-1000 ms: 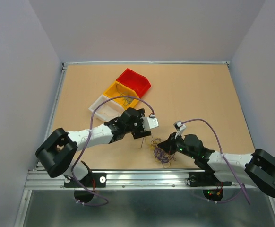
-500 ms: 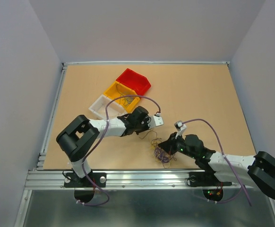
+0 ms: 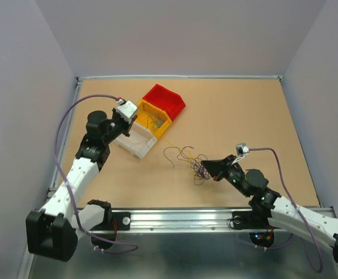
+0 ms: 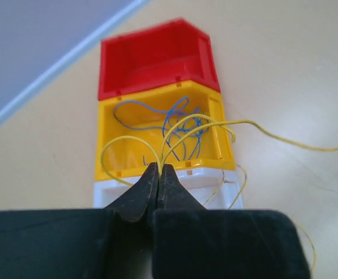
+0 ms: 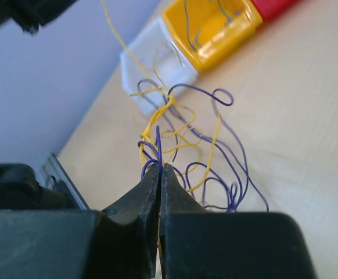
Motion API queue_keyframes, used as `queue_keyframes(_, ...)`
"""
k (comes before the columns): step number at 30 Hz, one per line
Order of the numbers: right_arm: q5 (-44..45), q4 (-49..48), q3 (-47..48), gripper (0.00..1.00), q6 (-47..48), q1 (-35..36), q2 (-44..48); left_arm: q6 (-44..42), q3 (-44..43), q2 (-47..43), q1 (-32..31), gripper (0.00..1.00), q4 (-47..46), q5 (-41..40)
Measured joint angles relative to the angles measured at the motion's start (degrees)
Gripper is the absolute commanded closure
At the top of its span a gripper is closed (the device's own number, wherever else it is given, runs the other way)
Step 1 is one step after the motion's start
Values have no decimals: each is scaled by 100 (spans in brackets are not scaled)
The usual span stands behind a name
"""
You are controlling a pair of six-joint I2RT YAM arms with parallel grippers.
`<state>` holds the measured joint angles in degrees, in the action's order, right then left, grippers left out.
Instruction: Untangle the cables
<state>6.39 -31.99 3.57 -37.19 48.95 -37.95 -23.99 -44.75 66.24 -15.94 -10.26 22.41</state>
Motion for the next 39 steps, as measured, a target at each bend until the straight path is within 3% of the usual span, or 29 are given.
queue_keyframes(4,387,393,0,97,-201,22,1121,529,590,-1683,640,100,-461,339)
queue_keyframes(8,675,807,0,99,-372,22,1746,1161,890,-2319,1572,100,-883,175)
queue_keyframes(13,1110,1368,0,100,-627,26,2216,1980,905,-1993,2981,100,-1335,275)
queue_keyframes(20,2444,2656,0,97,-962,24,3073,2732,905,-1147,3982,100,-1482,1139)
queue_keyframes(27,3005,3523,0,69,-946,24,3287,2852,1091,-1493,3963,100,-2046,2802)
queue_keyframes(28,3003,3569,0,51,-940,26,3274,2850,1143,-1587,3947,100,-2092,2881)
queue_keyframes(29,3001,3600,0,21,-957,26,3259,2846,1235,-1784,3917,100,-2149,2977)
queue_keyframes(31,2949,3644,0,12,-887,26,3254,2828,1392,-2166,3836,100,-2232,3150)
queue_keyframes(32,2916,3659,0,2,-874,26,3259,2809,1443,-2334,3790,100,-2277,3204)
queue_keyframes(39,2667,3668,0,1,-693,26,3355,2629,1493,-2627,3342,100,-2485,3670)
